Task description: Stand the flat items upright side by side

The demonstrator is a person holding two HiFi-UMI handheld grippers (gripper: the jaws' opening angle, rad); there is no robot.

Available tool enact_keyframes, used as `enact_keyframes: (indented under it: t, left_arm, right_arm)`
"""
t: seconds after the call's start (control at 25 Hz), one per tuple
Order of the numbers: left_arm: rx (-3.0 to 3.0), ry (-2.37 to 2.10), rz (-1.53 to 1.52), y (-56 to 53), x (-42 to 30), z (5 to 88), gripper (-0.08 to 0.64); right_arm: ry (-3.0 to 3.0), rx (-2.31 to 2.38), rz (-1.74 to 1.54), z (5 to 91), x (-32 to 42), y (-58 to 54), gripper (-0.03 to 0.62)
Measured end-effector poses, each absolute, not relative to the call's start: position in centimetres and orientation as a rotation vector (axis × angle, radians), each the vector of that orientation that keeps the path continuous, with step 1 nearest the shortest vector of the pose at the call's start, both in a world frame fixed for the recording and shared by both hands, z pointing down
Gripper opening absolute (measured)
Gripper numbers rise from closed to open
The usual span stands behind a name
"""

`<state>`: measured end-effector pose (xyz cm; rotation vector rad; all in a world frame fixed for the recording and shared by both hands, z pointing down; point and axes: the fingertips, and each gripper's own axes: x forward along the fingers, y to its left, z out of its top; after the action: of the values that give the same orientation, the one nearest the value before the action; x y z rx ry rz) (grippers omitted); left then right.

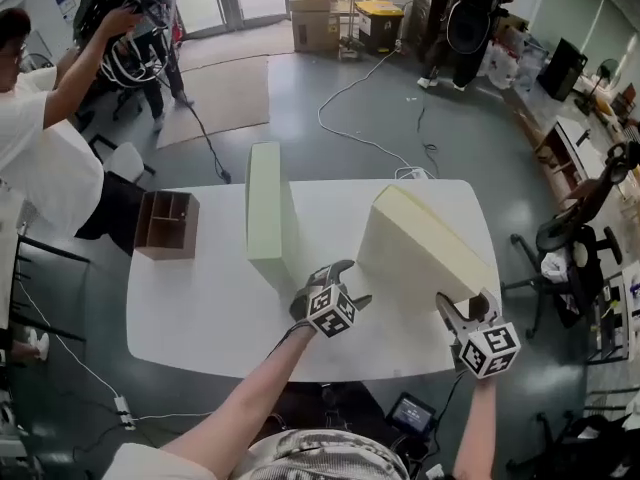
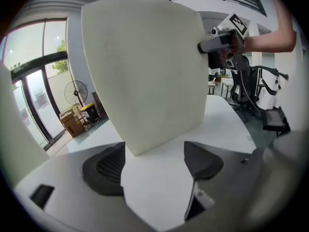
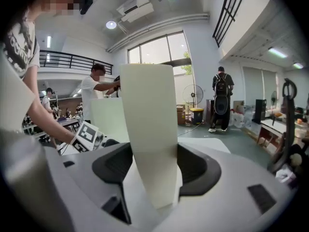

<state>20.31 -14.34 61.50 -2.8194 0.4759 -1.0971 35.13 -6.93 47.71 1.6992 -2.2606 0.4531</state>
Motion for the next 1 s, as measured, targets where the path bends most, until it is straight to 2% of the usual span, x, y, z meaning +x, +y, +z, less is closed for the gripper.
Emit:
enact_keyframes:
  t: [0.4,0.6,1.0]
  left_arm:
    - [-2.905,0.486,-1.147,-7.4,13.9,63.0,0.37]
    - [-2.92,0.545,-1.098,-7.1,11.0,61.7,0.337]
    - [-2.924,0.624,-1.076,-6.5,4.8,61.0,0.328]
  right_arm:
    - [-2.115,1.92,0.481,47.8,28.9,-8.9,0.291]
    - [-2.046,1.979,0.503,47.9,25.3,-10.4,0.291]
    - [-1.949,2.044,0.534,48.1,17.9,-14.7,0.291]
